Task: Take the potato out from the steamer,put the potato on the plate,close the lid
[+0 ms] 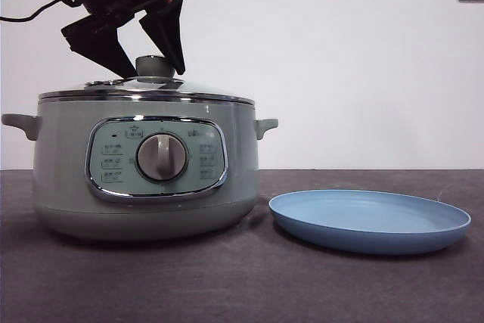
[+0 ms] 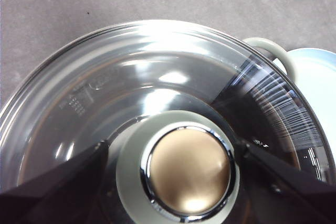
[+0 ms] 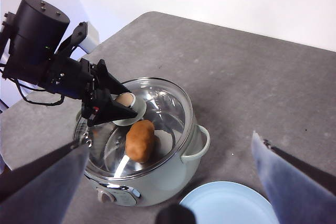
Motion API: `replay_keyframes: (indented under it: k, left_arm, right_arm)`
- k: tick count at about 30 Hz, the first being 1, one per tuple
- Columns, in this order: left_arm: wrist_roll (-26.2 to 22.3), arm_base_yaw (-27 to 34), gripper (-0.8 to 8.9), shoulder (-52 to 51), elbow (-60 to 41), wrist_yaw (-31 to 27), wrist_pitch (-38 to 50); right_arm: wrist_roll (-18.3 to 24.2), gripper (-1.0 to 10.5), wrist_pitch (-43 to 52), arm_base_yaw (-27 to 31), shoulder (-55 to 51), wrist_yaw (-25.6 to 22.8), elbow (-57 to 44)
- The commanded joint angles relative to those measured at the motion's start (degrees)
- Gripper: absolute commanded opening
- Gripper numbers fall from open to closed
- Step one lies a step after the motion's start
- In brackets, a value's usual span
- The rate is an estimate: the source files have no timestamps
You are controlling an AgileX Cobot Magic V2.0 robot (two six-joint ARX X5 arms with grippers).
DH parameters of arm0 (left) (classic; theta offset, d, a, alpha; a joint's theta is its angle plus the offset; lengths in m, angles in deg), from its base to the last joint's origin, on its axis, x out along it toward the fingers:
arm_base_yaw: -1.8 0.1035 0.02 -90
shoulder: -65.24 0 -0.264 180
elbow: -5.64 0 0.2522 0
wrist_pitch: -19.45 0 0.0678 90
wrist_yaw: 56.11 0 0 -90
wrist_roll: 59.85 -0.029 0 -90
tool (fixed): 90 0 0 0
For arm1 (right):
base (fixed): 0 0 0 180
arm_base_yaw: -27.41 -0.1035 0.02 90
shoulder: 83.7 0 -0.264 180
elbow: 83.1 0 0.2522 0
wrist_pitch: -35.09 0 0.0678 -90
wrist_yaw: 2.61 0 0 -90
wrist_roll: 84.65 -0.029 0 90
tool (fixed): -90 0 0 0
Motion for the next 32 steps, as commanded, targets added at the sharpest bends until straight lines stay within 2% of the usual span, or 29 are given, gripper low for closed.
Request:
replay_keyframes:
  k: [1, 2, 3, 13, 19, 24, 28, 32]
  left_arm:
    - [-0.33, -0.24, 0.67, 0.39, 0.09, -0.07, -0.17]
    - [-1.05, -0.24, -0.27, 0.39, 0.09, -0.02, -0.31]
    - [-1.27, -0.24, -0.05, 0.39, 0.11, -0.02, -0.42]
    - [-1.36, -0.24, -0.08, 0.11, 0.15, 0.0, -0.5]
    - [-1.42, -0.17, -0.08, -0.48, 4.33, 0.04, -2.1]
    - [-4.85, -0.17, -0.08, -0.68, 13.22, -0.07, -7.54]
    - [-7.28, -0.02, -0.08, -0.7, 21.57, -0.33, -12.31]
    - [-9.9, 0.0, -0.08, -0.74, 30.36, -5.25, -17.79]
  right_arm:
    - [-0.42, 6.3, 0.42, -0.13, 0.0, -0.24, 0.37]
    - [-0.42, 6.3, 0.42, -0.13, 0.0, -0.26, 0.37]
    - [-0.42, 6.3, 0.39, -0.13, 0.0, -0.26, 0.37]
    - [-0.39, 6.3, 0.37, -0.11, 0.0, -0.22, 0.37]
    - [-1.05, 6.3, 0.44, -0.13, 0.0, 0.09, 0.37]
    - [-1.77, 6.3, 1.36, -0.94, 0.02, 0.33, 0.37]
    - [-4.57, 6.3, 3.06, -2.82, 0.46, 0.26, 0.37]
    - [-5.03, 6.3, 4.11, -5.14, 2.29, 0.09, 0.61]
